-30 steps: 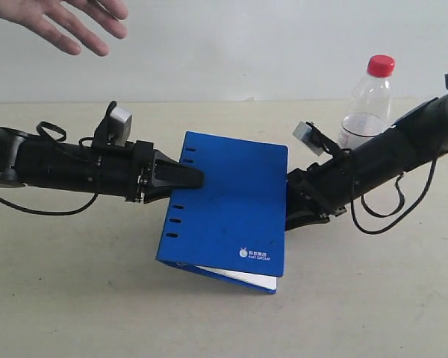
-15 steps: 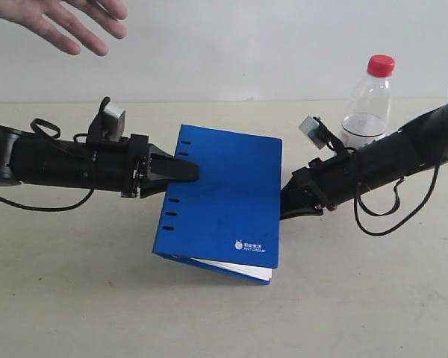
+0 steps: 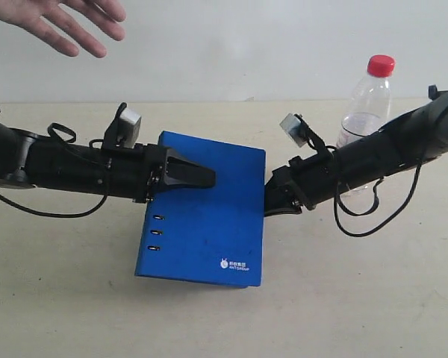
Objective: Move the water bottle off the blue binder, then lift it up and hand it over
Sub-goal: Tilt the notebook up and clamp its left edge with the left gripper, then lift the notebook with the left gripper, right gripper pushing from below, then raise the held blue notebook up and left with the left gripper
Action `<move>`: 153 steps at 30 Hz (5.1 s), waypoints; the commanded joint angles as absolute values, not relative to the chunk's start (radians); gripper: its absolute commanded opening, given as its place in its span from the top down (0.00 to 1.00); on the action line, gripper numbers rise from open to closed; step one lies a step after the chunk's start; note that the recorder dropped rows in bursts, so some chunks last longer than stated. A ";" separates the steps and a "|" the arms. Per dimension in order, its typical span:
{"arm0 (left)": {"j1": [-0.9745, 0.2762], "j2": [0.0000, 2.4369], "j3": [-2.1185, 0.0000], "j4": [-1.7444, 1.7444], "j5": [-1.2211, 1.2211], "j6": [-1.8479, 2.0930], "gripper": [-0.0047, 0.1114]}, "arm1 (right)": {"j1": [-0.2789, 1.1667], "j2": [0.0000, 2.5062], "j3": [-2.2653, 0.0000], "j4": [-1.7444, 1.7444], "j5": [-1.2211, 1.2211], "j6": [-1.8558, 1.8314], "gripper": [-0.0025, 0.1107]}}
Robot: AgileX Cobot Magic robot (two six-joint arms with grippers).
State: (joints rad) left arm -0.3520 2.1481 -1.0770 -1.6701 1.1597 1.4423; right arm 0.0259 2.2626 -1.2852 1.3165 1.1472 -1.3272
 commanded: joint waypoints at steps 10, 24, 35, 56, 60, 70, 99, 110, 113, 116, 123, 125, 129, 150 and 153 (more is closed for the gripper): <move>-0.369 2.102 -1.080 -1.705 1.221 1.467 0.91 | 0.068 2.220 -1.308 1.200 1.221 -1.254 0.98; -0.372 1.812 -1.080 -1.552 0.768 1.481 0.91 | 0.068 1.783 -1.308 1.104 1.221 -1.240 0.98; -0.374 1.604 -1.053 -1.543 0.509 1.548 0.91 | 0.068 1.500 -1.308 0.435 0.832 -0.782 0.98; -0.809 1.438 -0.758 -1.503 -0.287 1.505 0.91 | 0.070 1.474 -1.302 0.389 0.834 -0.705 0.98; -0.869 1.438 -0.771 -1.467 -0.468 1.308 0.91 | 0.070 1.474 -1.302 0.389 0.834 -0.692 0.98; -1.007 1.438 -0.769 -1.059 -0.741 0.821 0.91 | 0.070 1.474 -1.302 0.368 0.834 -0.652 0.98; -1.114 1.438 -0.769 -1.145 -1.129 1.040 0.91 | 0.070 1.474 -1.302 0.305 0.864 -0.582 0.98; -1.114 1.438 -0.769 -1.144 -1.113 1.040 0.57 | 0.070 1.474 -1.302 0.305 0.864 -0.575 0.98; -1.114 1.438 -0.769 -1.147 -1.113 1.040 0.45 | 0.070 1.474 -1.302 0.305 0.864 -0.575 0.98; -1.114 1.438 -0.769 -1.163 -1.113 1.040 0.40 | 0.070 1.474 -1.302 0.305 0.864 -0.575 0.98; -1.114 1.447 -0.760 -1.361 -1.089 1.065 0.64 | 0.070 1.474 -1.302 0.305 0.869 -0.560 0.98; -1.110 1.462 -0.731 -1.321 -1.089 1.065 0.88 | 0.070 1.474 -1.302 0.305 0.875 -0.560 0.98; -1.091 1.492 -0.648 -1.113 -0.994 1.072 0.90 | 0.070 1.474 -1.302 0.305 0.884 -0.560 0.98; -0.071 1.510 -0.618 -0.292 -0.313 0.569 0.91 | 0.070 1.474 -1.302 0.310 0.976 -0.614 0.98; -0.014 1.494 -0.573 -0.299 -0.324 0.477 0.91 | 0.070 1.458 -1.302 0.330 0.972 -0.666 0.98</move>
State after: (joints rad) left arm -0.0602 1.5112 -0.6064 -0.3062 -0.3305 0.5672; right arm 0.0690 1.4811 -1.3035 0.3157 0.9729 -0.6198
